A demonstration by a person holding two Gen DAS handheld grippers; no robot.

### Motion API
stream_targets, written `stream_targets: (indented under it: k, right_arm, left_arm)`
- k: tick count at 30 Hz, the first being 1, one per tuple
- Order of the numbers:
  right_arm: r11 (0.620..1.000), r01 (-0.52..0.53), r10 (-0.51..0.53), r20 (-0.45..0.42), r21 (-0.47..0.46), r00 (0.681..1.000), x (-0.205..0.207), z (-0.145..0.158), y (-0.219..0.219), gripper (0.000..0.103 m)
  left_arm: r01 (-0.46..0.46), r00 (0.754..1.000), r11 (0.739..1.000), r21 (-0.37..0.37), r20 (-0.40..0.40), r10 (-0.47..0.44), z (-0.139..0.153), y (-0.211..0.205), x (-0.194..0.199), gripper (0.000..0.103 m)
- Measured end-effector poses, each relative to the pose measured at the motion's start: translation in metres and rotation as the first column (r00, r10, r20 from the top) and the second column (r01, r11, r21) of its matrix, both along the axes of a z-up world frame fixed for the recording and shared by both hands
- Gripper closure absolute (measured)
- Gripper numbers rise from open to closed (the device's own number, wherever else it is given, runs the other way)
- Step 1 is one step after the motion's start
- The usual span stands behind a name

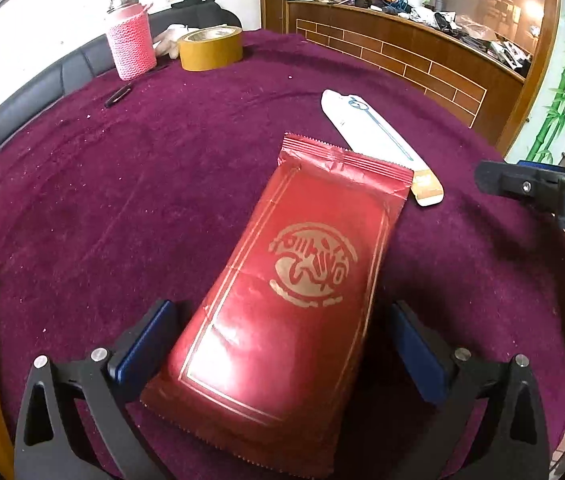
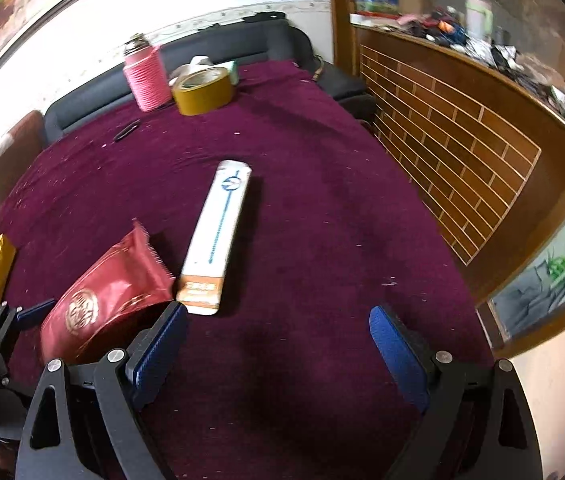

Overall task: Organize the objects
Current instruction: 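Grasp the red packet with the left gripper while the right gripper grasps the white tube box, then carry the red packet and white tube box to the yellow box with both grippers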

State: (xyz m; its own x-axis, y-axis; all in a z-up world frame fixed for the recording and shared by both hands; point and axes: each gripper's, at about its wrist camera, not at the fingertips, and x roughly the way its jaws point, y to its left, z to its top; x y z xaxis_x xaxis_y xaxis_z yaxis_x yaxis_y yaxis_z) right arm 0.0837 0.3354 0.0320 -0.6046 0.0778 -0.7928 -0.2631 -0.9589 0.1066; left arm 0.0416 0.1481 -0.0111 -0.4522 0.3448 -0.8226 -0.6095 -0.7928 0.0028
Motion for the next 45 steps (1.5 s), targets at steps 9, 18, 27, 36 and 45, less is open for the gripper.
stream_targets:
  k: [9, 18, 27, 36, 45]
  right_arm:
    - [0.998, -0.004, 0.005, 0.015, -0.066, 1.000, -0.020, 0.001, 0.006, 0.008]
    - [0.995, -0.074, 0.080, 0.110, -0.060, 0.991, -0.093, -0.014, -0.005, 0.008]
    - [0.992, -0.108, 0.098, 0.140, 0.067, 0.985, -0.114, -0.031, -0.032, 0.009]
    - [0.986, -0.155, 0.148, 0.112, 0.054, 0.983, -0.110, -0.024, -0.044, 0.066]
    - [0.992, -0.123, 0.125, 0.070, -0.033, 0.990, -0.082, -0.018, -0.036, 0.078]
  left_arm:
    - [-0.015, 1.000, 1.000, -0.006, -0.014, 0.015, 0.000, 0.002, 0.002, 0.001]
    - [-0.017, 1.000, 1.000, -0.003, -0.014, 0.017, 0.000, 0.001, 0.003, 0.001]
    - [-0.015, 1.000, 1.000, -0.001, -0.011, 0.015, 0.000, 0.001, 0.002, 0.001]
    - [0.018, 0.999, 1.000, 0.012, -0.031, -0.018, 0.004, 0.001, 0.008, 0.031]
    - [0.023, 1.000, 0.996, 0.084, 0.008, -0.024, 0.013, -0.011, 0.025, 0.048]
